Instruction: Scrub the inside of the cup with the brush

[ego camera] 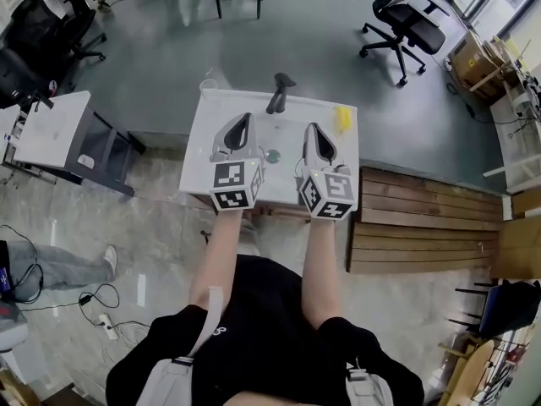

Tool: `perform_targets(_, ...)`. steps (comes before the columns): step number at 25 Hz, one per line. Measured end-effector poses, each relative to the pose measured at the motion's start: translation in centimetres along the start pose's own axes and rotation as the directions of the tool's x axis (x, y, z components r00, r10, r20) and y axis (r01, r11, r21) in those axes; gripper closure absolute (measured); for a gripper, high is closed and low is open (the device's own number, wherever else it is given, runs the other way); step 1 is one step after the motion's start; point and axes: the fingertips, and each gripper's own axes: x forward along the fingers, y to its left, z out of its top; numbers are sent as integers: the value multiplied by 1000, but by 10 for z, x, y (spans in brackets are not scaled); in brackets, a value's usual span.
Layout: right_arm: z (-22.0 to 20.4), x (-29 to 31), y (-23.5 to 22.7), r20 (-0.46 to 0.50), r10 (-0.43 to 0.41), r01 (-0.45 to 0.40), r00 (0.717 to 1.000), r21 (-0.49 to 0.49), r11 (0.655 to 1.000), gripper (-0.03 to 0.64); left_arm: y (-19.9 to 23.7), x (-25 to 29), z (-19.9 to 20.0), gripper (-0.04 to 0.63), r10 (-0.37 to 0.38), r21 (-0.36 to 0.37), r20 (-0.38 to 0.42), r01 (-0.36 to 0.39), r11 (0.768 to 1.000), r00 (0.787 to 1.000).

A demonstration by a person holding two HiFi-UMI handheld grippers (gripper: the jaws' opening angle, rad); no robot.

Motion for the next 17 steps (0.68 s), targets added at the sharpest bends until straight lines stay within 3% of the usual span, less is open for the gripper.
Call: perform_targets(17, 11, -7, 10, 16, 14, -14, 1000, -33, 999, 624, -9, -8, 3, 597, -22, 13, 4, 22, 1000, 1000)
